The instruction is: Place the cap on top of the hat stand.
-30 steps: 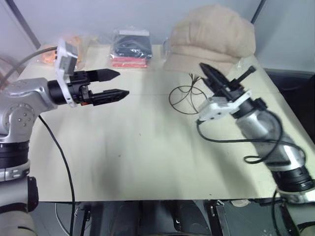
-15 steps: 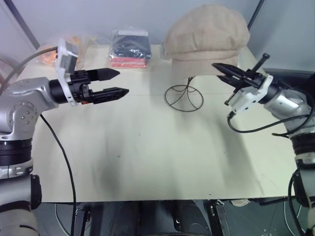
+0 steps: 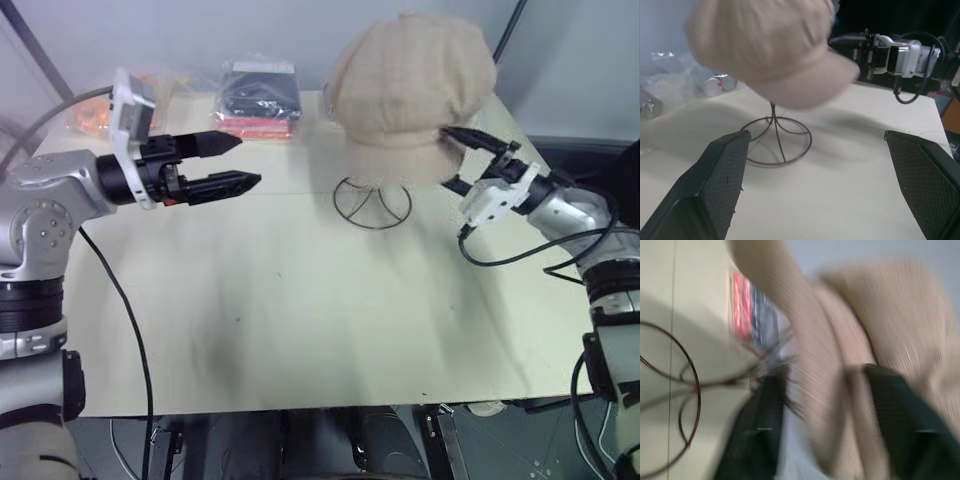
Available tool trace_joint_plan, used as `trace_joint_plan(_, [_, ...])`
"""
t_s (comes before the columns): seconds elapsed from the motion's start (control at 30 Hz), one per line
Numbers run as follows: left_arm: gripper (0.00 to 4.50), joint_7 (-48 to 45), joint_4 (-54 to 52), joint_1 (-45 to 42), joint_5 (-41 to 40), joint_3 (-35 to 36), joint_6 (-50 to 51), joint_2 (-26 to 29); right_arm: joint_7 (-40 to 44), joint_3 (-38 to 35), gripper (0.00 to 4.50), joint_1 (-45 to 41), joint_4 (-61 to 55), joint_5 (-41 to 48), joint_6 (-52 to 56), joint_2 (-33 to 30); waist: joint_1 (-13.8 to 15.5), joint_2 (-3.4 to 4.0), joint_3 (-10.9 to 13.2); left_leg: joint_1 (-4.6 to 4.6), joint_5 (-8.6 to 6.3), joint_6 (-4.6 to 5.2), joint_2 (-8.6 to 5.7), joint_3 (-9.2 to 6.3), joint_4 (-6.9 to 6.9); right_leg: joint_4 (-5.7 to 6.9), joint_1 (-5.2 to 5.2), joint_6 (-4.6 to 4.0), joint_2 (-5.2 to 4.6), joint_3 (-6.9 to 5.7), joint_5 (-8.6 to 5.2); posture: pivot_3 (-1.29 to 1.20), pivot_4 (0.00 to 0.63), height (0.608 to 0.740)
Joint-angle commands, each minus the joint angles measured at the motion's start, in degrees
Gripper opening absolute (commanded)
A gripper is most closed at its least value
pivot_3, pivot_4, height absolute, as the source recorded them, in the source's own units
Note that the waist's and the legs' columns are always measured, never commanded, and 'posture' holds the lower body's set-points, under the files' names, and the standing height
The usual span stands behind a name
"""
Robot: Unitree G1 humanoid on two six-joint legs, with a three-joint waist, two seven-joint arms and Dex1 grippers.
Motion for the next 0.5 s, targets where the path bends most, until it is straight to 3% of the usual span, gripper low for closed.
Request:
trace_joint_plan(0.03, [4.50,-0.51,-0.39,-1.69,0.17,1.71,-0.70,0.48,-2.76,-4.22,4.04,4.58,-9.11,-1.61,5.84,-3.18,0.09,0.00,0.00,0.00,0.00,0.00,-0.01,0.01,0.00,0.00,-0.01,0.00,0.00,0.01,0.00,0.00,0.150,0.740])
trace_joint_plan(0.3, [4.50,-2.44,3.28,-4.76,1.79,-0.34,-1.79,-1.25,-3.69,-13.43,4.04,26.03,-44.74,-6.57,26.24,-0.12,-0.09,0.00,0.00,0.03,0.00,0.00,-0.01,0.02,0.03,0.07,0.00,0.01,0.02,0.04,0.00,0.00,0.150,0.740])
trace_joint_plan(0.5, [4.50,-3.85,5.65,-7.50,3.49,-1.65,-2.30,-3.06,-2.31,-11.63,4.04,29.48,-59.08,-15.39,42.29,9.06,0.05,0.00,0.00,0.05,0.00,0.00,-0.01,0.01,0.04,0.10,0.02,0.01,0.04,0.04,0.00,0.00,0.150,0.740])
